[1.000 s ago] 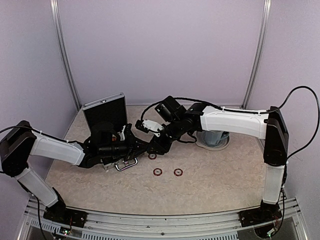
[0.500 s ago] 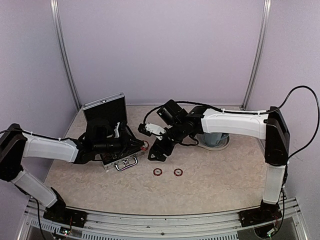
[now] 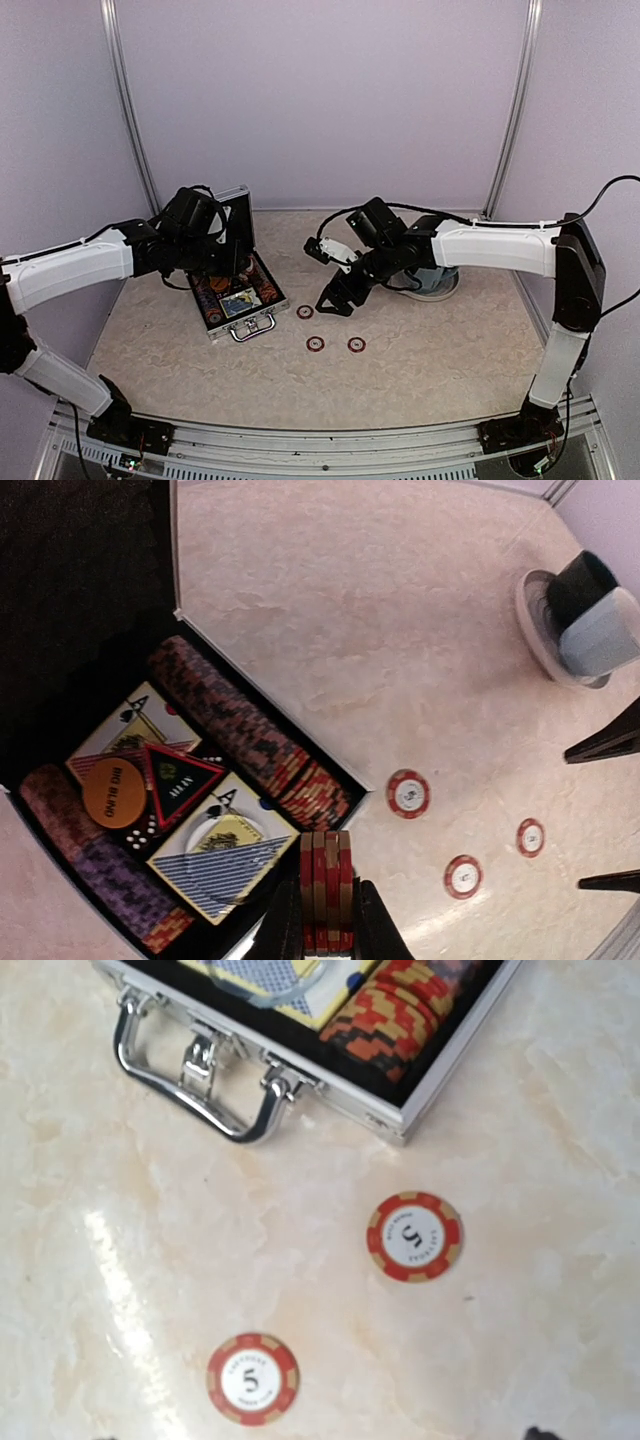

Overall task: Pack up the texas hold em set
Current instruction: Place the pile of poker chips in the slot.

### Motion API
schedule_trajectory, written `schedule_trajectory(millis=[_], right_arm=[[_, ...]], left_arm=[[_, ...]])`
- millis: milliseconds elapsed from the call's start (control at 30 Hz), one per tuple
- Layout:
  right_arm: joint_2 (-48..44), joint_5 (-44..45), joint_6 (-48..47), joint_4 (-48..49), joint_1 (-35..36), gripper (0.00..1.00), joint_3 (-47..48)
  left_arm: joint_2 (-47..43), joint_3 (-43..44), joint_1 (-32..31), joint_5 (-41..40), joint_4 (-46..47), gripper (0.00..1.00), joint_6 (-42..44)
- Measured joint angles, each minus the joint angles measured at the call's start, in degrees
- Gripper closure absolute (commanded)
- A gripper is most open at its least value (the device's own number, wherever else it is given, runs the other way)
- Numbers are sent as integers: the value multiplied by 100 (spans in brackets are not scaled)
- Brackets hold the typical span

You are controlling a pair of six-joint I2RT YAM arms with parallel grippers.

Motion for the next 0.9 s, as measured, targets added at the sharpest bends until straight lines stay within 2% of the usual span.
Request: schedule_trajectory(millis=[200, 367, 900], right_arm=[[-127, -306, 63, 413, -125, 14, -450], [-129, -546, 59, 605, -205, 15, -634], [-120, -984, 55, 846, -267, 16, -658]], left_arm=[[629, 632, -46, -813, -1209, 100, 1211], [1191, 697, -63, -1021, -1895, 100, 1884], [1556, 695, 151, -876, -2573, 100, 2988]])
